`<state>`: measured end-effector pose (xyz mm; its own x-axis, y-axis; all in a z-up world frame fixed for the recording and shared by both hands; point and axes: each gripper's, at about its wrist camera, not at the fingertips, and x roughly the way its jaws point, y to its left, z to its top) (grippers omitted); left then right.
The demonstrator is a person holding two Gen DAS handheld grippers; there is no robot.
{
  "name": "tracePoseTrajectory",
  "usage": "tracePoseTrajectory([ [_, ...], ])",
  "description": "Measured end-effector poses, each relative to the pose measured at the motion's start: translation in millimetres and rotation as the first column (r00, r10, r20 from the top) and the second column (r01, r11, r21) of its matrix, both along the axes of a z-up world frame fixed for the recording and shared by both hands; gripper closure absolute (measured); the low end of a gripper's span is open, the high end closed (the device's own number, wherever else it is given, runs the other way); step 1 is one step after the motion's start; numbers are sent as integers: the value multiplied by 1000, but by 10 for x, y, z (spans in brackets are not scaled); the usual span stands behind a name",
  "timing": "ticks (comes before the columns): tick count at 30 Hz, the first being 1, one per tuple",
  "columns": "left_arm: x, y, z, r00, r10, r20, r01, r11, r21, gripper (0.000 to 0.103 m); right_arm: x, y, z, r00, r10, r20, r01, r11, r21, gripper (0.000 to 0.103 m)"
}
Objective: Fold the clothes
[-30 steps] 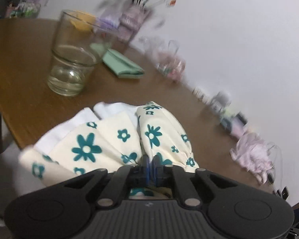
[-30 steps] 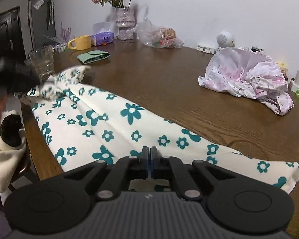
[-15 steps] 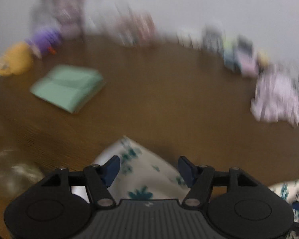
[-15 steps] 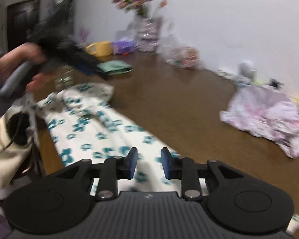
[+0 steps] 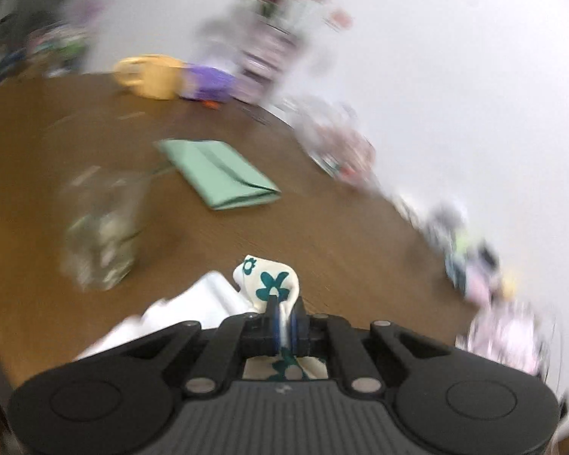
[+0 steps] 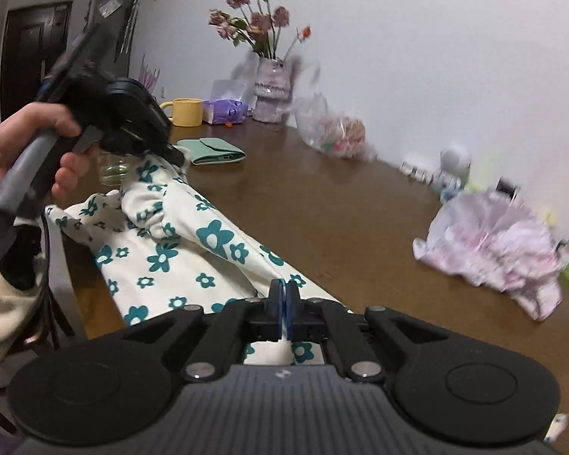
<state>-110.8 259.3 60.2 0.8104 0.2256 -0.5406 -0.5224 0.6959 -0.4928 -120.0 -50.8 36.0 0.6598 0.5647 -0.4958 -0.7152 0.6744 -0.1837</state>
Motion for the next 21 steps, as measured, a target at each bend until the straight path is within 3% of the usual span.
tracePoseTrajectory([
  [2, -147, -112, -143, 995, 95, 3, -95, 995, 19, 98, -84, 50, -31, 1000, 27, 5, -26, 999, -22, 102],
  [5, -239, -252, -374, 987, 158, -3, -157, 985, 75, 98, -136, 119, -206, 999, 35, -28, -37, 997, -70, 102],
  [8, -297, -346, -545, 987, 156, 35, -159, 981, 111, 96, -180, 129, -355, 998, 29, -48, -34, 994, -103, 102],
  [12, -282, -432, -570, 990, 133, 41, -138, 974, 181, 94, -165, 72, -341, 996, 52, -79, -59, 995, -87, 100],
  [17, -243, -342, -600, 995, 87, 52, -94, 983, 155, 94, -7, 7, 13, 980, 168, -104, -157, 982, 105, 95],
  [18, -224, -334, -601, 995, 81, 52, -88, 985, 151, 94, 36, 86, 32, 978, 184, -93, -173, 978, 116, 94],
  [20, -206, -316, -600, 996, 68, 50, -75, 987, 146, 94, 113, 298, -3, 973, 216, -84, -207, 973, 103, 74],
  [21, -205, -306, -599, 997, 62, 47, -69, 987, 143, 94, 143, 422, -52, 968, 235, -89, -228, 970, 83, 74],
])
